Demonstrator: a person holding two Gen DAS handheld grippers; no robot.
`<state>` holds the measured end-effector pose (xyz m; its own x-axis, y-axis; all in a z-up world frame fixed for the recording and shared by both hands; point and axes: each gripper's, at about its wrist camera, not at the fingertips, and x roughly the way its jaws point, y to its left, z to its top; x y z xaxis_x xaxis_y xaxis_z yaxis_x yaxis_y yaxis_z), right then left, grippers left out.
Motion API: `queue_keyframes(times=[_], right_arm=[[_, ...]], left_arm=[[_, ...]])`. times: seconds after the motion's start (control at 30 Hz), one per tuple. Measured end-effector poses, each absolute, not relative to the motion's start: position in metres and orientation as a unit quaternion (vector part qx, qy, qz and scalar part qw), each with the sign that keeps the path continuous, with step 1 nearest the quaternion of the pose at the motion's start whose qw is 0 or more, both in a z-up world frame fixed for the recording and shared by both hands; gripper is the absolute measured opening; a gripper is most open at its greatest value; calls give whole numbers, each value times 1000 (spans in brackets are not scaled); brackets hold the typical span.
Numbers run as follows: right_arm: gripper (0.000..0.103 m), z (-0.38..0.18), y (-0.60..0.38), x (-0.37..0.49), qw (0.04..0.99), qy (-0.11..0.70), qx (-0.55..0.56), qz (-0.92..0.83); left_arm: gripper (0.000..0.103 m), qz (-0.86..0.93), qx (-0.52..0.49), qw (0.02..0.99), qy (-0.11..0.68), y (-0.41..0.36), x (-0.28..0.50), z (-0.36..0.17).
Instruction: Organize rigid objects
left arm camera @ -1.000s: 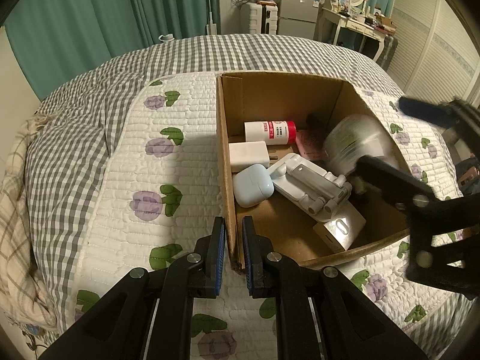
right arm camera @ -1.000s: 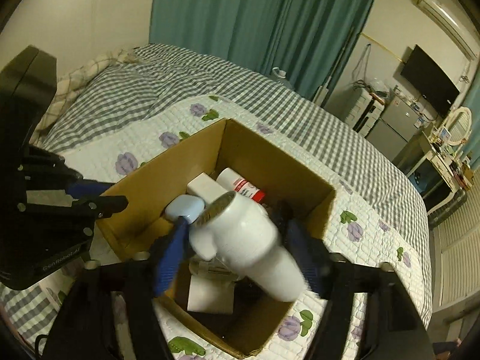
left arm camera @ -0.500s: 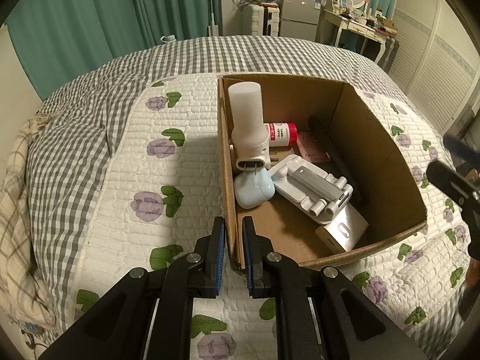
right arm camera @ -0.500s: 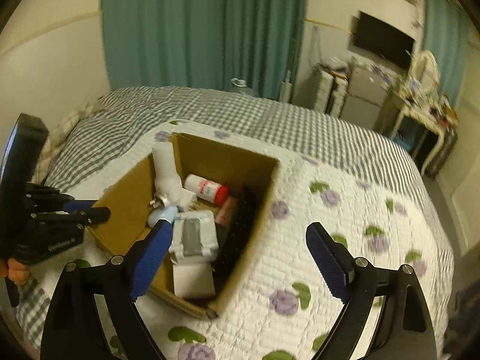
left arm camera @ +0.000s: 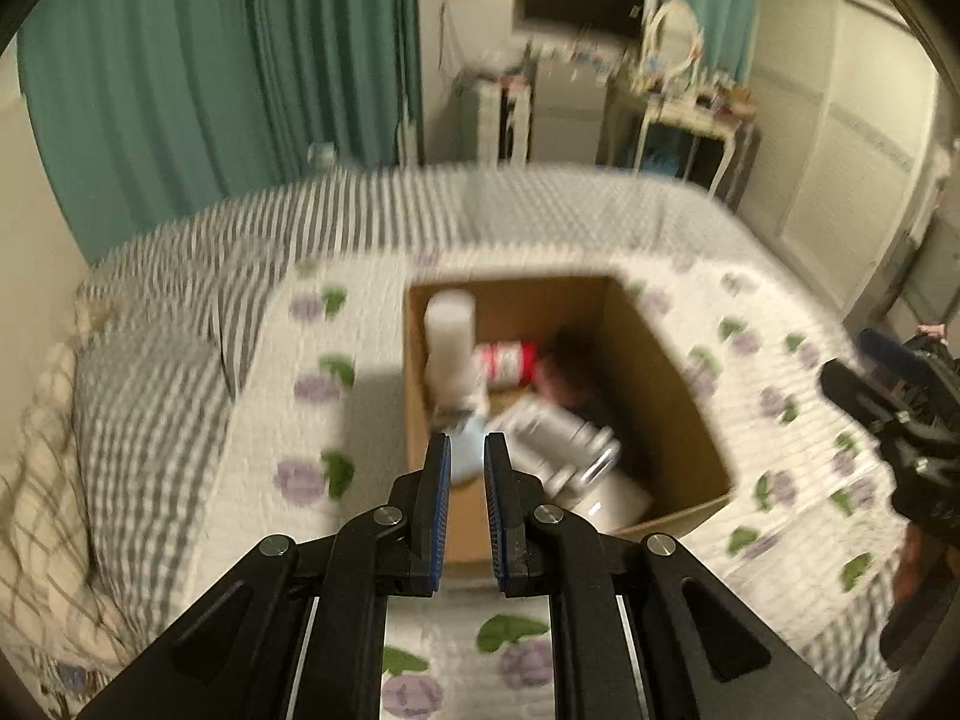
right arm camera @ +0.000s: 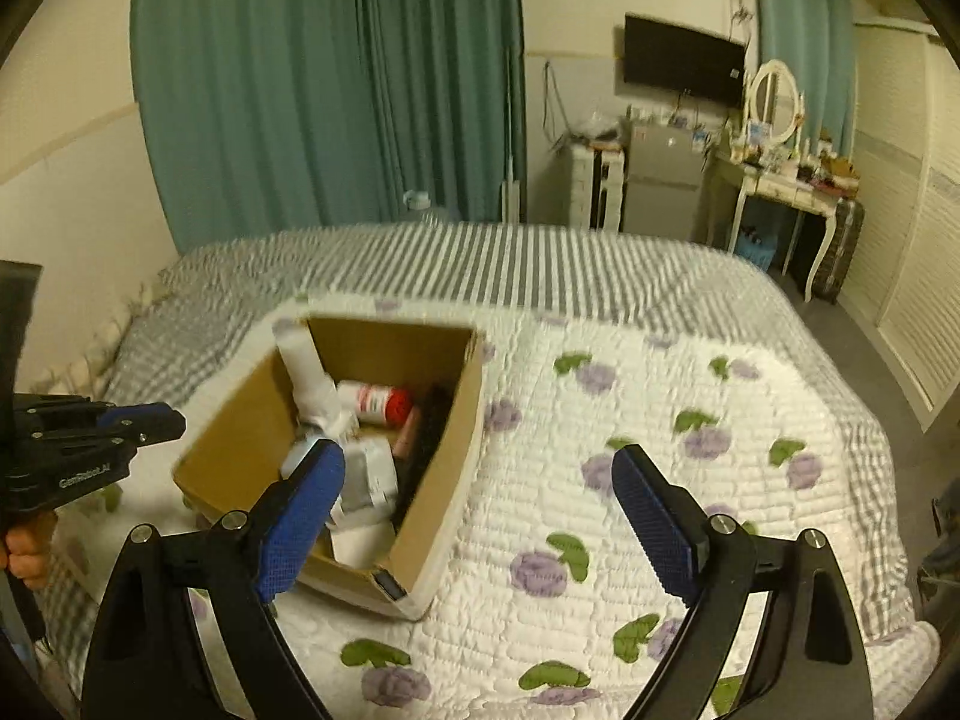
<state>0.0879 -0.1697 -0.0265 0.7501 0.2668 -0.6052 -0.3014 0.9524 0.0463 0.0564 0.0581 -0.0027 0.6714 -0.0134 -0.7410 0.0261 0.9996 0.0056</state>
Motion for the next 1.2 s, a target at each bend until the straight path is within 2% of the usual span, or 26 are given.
queue_keyframes(times=[0.17, 0.23, 0.27, 0.33, 0.37, 0.4, 0.53, 0.9, 1.2], right_arm=[[91, 11, -176, 64, 952, 268, -18, 146], [95, 27, -180, 49, 960, 242, -16, 138], [97, 33, -181, 42, 963, 231, -16, 135], [98, 43, -184, 28, 968, 210, -13, 133], [101, 47, -185, 23, 970, 202, -12, 133], [103, 50, -186, 16, 973, 191, -10, 131], [103, 54, -188, -11, 981, 146, -12, 129], [103, 15, -181, -25, 979, 165, -29, 115], [103, 12, -173, -27, 978, 168, -36, 117]], left_arm=[[12, -28, 13, 942, 334, 39, 30, 35], [17, -28, 19, 951, 306, 32, 17, 44], [22, -28, 23, 955, 293, 29, 12, 46], [40, -22, 21, 964, 266, 26, 0, 49], [56, -15, 19, 967, 252, 26, -7, 49], [63, 2, 19, 971, 239, 25, -15, 49], [79, 10, 11, 979, 201, 26, -37, 42], [81, 14, 14, 980, 199, 29, -55, 18], [81, 26, 7, 979, 201, 38, -59, 14]])
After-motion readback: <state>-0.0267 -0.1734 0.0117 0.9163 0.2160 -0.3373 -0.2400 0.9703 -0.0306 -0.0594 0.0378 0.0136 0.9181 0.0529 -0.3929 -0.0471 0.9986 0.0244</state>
